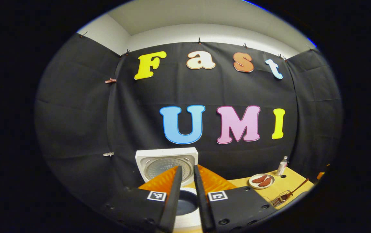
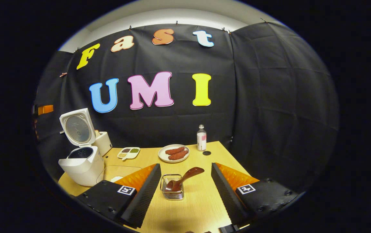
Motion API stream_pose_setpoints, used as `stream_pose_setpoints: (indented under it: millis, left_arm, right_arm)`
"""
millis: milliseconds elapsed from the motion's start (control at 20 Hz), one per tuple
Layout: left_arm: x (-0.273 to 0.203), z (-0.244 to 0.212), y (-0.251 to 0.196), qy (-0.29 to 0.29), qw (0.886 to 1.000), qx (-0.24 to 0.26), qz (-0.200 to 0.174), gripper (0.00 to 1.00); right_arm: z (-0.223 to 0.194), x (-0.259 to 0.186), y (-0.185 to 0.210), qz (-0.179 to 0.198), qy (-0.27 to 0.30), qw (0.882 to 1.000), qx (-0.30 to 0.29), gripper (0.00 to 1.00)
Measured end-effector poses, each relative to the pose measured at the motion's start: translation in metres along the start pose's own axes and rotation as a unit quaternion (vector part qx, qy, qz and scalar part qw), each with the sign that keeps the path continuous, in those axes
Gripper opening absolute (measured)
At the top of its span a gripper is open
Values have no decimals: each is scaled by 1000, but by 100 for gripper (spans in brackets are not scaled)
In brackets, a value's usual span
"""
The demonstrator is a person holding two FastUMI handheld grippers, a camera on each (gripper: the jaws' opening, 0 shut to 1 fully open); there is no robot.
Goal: Close the left gripper, press the button to open the rice cooker; take a wooden spoon from the chopstick holder with the right hand, scoop a spoonful of rice and pour it into the rice cooker, then put the wooden spoon back into the chopstick holder.
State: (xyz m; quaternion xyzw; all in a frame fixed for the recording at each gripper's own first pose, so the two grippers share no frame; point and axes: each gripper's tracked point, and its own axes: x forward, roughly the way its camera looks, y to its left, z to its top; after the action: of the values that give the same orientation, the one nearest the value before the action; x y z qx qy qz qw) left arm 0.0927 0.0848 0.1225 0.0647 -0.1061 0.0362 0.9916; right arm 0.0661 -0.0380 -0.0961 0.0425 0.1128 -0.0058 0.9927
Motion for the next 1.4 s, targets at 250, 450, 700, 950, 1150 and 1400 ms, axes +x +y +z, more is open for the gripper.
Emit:
stream_pose_setpoints:
  millis: [250, 450, 700, 950, 1150, 1400]
  left_arm:
    - [-42, -35, -45, 40, 999, 6, 11, 96]
    - [-75, -91, -85, 115, 993, 6, 22, 97]
    - [-105, -127, -114, 172, 985, 9, 32, 97]
    - [-130, -168, -110, 231, 968, -49, 81, 97]
    - [-145, -194, -108, 264, 958, -56, 101, 98]
    - [-157, -206, -102, 268, 955, -72, 109, 98]
  right_arm:
    - [-46, 42, -6, 23, 61, 998, 23, 97]
    - [-76, 75, -8, 31, 93, 994, 45, 99]
    - [-99, 114, -12, 33, 115, 990, 72, 98]
    - [-108, 149, -14, 23, 120, 987, 104, 94]
    - [-113, 158, -8, 33, 124, 985, 114, 72]
    - [-106, 160, 12, 45, 146, 976, 153, 34]
